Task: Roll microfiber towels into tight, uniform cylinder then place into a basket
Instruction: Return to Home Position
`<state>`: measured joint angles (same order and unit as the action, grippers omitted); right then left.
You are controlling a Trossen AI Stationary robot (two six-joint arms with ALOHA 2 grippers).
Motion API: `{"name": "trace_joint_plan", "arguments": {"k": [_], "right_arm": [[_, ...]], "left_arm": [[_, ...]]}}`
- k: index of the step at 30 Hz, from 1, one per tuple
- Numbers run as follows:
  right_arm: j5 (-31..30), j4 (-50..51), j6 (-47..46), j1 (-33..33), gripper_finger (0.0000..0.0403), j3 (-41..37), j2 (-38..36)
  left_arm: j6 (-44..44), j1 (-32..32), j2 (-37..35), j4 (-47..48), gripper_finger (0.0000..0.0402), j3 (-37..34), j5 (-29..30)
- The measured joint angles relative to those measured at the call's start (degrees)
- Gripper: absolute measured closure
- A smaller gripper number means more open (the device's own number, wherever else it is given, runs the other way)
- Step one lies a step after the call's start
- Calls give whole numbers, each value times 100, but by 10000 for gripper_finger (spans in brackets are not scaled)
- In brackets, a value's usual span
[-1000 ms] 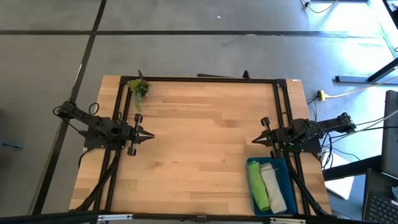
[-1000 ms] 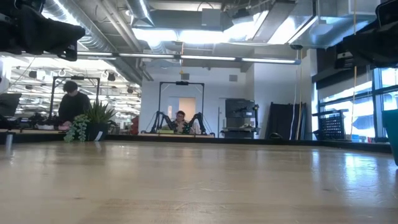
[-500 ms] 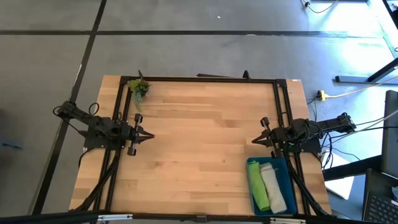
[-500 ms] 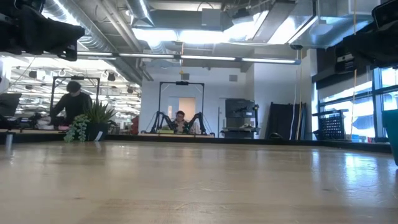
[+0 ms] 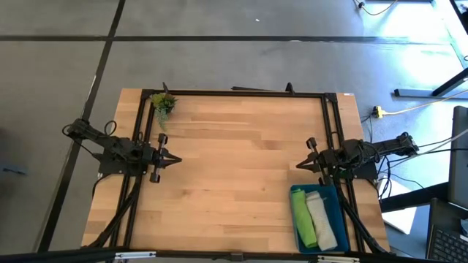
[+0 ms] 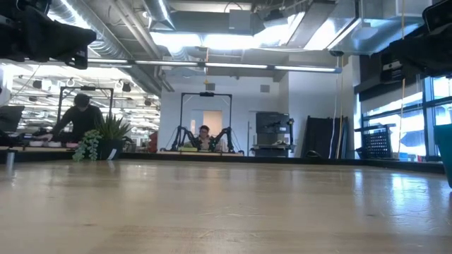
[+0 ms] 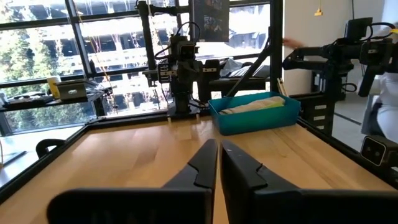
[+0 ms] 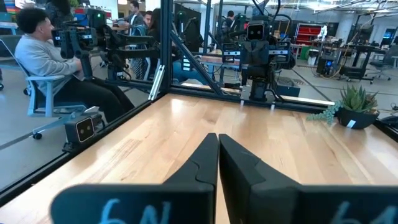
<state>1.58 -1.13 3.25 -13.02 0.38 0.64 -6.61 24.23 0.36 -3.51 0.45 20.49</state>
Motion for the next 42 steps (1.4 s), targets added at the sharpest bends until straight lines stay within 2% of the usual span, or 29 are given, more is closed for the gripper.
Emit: {"name": "trace_joint_plan", "arguments": {"k": [10,42], "right_arm": [[0,-1,18,0,386,0,0],[0,0,21,0,386,2,0]], "left_arm": [[0,-1,0,0,375,0,0],[0,2,0,0,374,0,0]]}}
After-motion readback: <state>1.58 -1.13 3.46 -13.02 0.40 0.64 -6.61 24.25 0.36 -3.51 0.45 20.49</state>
